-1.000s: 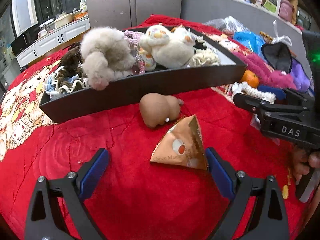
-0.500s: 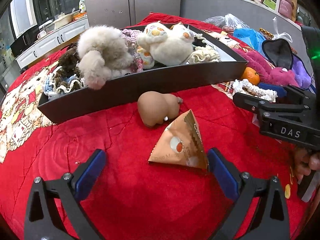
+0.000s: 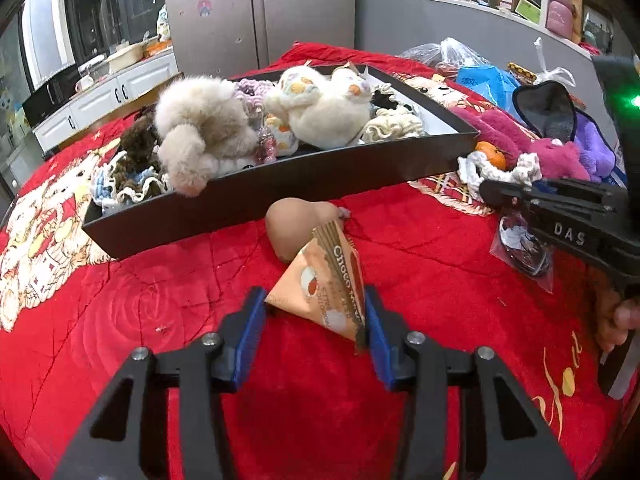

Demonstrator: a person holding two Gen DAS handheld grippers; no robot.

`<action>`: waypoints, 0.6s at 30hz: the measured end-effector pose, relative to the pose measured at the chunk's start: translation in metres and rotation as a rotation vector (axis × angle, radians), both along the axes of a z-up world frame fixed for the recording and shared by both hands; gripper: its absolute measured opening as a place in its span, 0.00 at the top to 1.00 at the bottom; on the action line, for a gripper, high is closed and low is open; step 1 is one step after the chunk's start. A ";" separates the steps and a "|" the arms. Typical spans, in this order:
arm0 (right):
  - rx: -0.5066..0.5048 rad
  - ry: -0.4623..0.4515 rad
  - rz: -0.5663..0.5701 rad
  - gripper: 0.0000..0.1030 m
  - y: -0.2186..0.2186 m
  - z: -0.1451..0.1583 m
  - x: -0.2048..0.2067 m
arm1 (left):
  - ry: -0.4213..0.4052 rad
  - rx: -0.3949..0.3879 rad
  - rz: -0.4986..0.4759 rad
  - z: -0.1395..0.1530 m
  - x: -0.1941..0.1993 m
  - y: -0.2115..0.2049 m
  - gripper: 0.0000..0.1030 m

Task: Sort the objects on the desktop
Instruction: 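Close right tool on white lace hair tie while left tool grips a paper-wrapped candy, then lift the lace hair tie and wrapped candy off the quilt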

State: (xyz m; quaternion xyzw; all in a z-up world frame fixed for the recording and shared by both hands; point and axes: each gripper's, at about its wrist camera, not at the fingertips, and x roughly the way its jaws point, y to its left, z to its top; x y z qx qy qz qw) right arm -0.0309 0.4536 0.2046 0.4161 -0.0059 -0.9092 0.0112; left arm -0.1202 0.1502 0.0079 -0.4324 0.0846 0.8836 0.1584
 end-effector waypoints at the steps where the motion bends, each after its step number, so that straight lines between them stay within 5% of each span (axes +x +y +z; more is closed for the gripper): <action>1: 0.007 0.007 0.000 0.82 -0.001 0.002 0.001 | 0.002 0.001 0.001 0.001 0.000 0.000 0.54; 10: -0.060 0.070 0.034 0.82 -0.007 0.020 0.012 | -0.013 0.063 0.017 0.006 0.003 -0.015 0.58; 18: -0.101 0.107 0.053 0.82 -0.009 0.032 0.018 | 0.062 0.085 0.006 0.031 0.018 -0.020 0.58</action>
